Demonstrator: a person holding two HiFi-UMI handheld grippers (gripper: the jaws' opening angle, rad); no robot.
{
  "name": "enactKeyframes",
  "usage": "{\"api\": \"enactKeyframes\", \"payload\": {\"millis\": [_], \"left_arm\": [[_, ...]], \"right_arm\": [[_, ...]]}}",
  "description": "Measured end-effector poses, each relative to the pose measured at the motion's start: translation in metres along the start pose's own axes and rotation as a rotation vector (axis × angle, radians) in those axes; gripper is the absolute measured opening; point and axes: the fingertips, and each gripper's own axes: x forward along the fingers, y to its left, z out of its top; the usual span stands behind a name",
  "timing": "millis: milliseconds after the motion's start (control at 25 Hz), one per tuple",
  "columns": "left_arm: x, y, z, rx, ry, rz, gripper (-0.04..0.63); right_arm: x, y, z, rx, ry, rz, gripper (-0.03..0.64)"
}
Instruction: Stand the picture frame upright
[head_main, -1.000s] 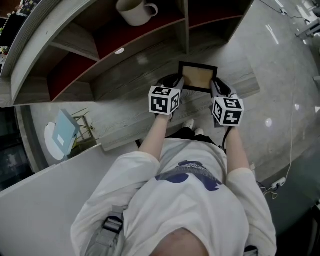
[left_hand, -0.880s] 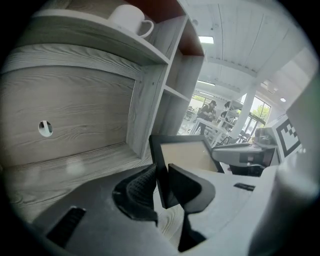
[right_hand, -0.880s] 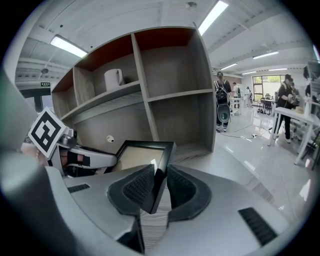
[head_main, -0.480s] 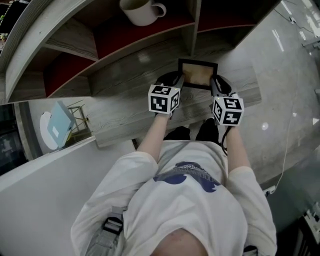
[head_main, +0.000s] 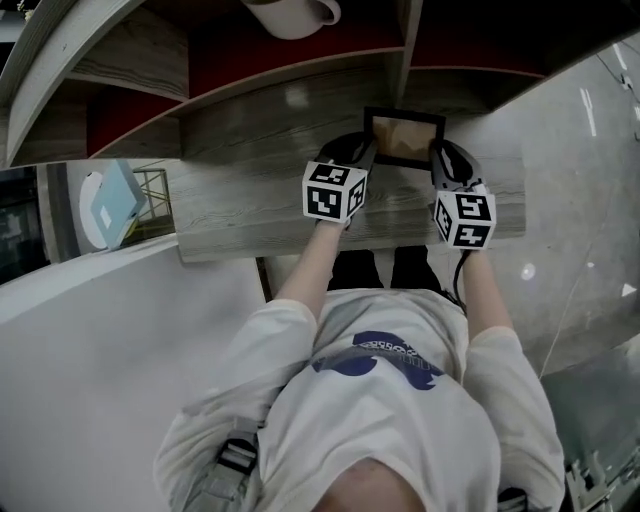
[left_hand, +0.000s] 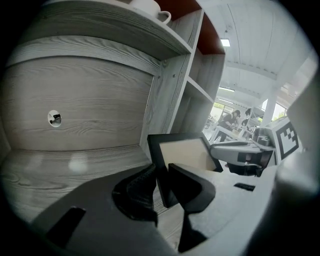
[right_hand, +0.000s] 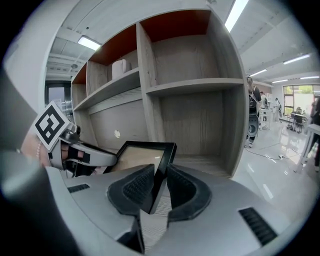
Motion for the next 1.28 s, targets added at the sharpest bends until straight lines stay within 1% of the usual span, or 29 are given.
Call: {"api": "enactKeyframes", "payload": {"millis": [320,640,1040,1280], "left_arm": [[0.011,0.010,-0.007,-0.039,-0.047,0.079,0.081],[0.021,0.019,-0.015,-0.064,-0.092,0.114,0.081],[0.033,0.023,-0.016,-0.034,-0.117,0.131,0.081],[0.034,0.027,-0.020,-0.034,-0.120,0.147,0.081]], "right_arm": [[0.023,-0.005,-0.003,-0.086,-0.033,0.095,0.078],[0.041,-0.008,-0.007,-0.164,-0.053,0.149,0.080],[0.053,-0.014,-0.012,-0.238,-0.067,0.182,0.086],[0.057,-0.012,-0.018,-0.225,-0.057,0.210,0.087]]}}
